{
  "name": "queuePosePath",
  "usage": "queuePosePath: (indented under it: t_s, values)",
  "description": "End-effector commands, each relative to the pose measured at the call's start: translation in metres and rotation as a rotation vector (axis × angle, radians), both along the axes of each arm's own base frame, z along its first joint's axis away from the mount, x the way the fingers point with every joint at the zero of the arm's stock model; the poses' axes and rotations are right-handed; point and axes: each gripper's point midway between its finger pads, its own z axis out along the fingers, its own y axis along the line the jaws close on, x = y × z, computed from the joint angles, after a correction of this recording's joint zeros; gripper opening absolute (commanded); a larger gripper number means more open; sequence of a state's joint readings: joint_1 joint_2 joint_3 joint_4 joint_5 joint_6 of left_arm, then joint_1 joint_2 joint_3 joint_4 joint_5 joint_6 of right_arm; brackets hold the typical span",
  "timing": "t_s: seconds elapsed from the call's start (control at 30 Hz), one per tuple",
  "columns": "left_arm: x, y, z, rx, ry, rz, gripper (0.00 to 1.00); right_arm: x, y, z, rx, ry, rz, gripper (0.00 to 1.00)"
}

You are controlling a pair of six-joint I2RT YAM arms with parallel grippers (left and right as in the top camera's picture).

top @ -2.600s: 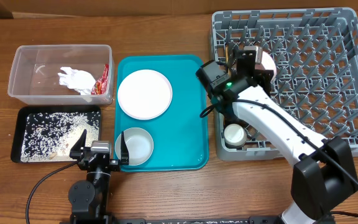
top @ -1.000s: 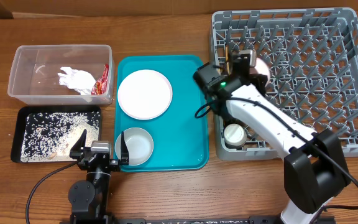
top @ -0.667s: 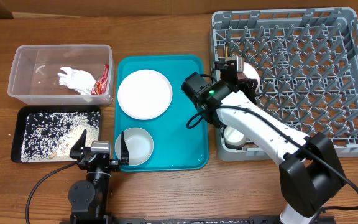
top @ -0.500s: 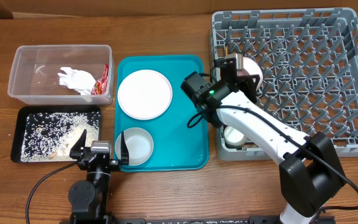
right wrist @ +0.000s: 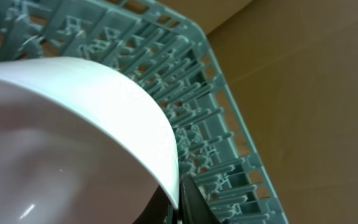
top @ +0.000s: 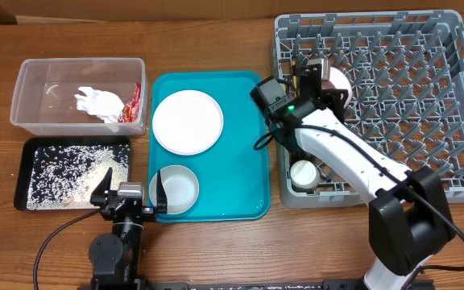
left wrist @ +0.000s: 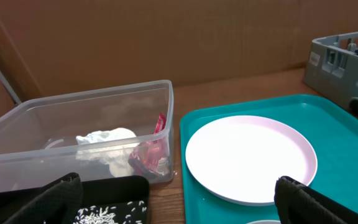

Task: Sort waste into correct bins and load items into the dishwasher
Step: 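Carry the pink-white bowl into the dish rack and release it, then reach the right gripper to the grey bowl and grasp its rim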

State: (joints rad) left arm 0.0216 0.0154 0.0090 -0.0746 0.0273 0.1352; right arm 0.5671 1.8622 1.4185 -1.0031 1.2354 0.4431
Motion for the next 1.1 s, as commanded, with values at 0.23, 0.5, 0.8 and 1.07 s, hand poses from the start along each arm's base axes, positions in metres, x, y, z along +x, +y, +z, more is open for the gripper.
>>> queuePosePath:
  t_s: [0.23, 0.5, 0.8, 1.07]
  values:
    - [0.0, -0.002, 0.0, 0.018, -0.005, -0.012, 1.0, -0.017, 0.02, -0.026, -0.013, 0.124, 0.068, 0.04]
    - [0.0, -0.002, 0.0, 0.018, -0.005, -0.012, 1.0, -0.034, 0.05, -0.042, 0.116, 0.203, 0.114, 0.36]
    - [0.0, -0.002, 0.0, 0.018, -0.005, -0.012, 1.0, -0.053, 0.136, -0.039, 0.594, 0.378, 0.206, 0.42]
    - [0.0, -0.002, 0.0, 0.018, -0.005, -0.012, 1.0, -0.076, 0.225, -0.03, 0.965, 0.515, 0.373, 0.5]
